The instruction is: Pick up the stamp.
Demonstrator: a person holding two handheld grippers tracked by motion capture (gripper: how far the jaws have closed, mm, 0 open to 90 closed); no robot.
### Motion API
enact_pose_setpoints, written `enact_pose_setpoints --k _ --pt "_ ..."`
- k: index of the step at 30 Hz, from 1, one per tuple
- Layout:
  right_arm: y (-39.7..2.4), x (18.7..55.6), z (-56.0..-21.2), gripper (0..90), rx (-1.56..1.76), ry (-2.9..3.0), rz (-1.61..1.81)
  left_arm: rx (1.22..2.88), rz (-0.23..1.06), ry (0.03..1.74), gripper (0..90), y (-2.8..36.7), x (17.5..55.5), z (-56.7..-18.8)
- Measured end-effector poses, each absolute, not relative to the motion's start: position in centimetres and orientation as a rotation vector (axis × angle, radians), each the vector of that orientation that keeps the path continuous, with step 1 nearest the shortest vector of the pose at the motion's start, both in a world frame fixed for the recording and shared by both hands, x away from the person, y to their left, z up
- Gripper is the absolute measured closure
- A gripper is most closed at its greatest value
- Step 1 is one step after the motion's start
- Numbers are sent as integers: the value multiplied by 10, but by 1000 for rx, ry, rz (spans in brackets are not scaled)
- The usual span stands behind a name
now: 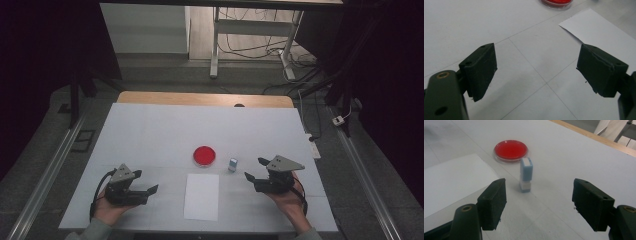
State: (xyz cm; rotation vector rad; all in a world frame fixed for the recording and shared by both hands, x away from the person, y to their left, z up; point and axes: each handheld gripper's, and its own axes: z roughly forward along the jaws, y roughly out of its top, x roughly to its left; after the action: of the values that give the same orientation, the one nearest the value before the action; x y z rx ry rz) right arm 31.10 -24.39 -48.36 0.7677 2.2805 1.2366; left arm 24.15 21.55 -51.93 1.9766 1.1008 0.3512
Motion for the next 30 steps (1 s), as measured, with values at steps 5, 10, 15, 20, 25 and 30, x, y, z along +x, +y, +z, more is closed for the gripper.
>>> enact_pose_setpoints --k 5,10,15,20,25,30 --pt "-240 315 -478 282 774 2286 1238 1962 346 1103 169 216 242 -518" --pt "-235 323 -476 290 783 2296 1243 1967 344 1097 169 216 242 -519" --pt "-220 333 -478 291 761 2316 1220 1964 346 1096 169 215 242 -518" --pt "-215 341 -480 292 772 2304 1231 1968 347 1094 169 214 242 -519" --pt "-215 346 -485 292 798 2307 1239 1971 347 1094 170 213 242 -519" --pt "-214 351 -489 297 799 2322 1232 1975 347 1095 171 213 243 -520"
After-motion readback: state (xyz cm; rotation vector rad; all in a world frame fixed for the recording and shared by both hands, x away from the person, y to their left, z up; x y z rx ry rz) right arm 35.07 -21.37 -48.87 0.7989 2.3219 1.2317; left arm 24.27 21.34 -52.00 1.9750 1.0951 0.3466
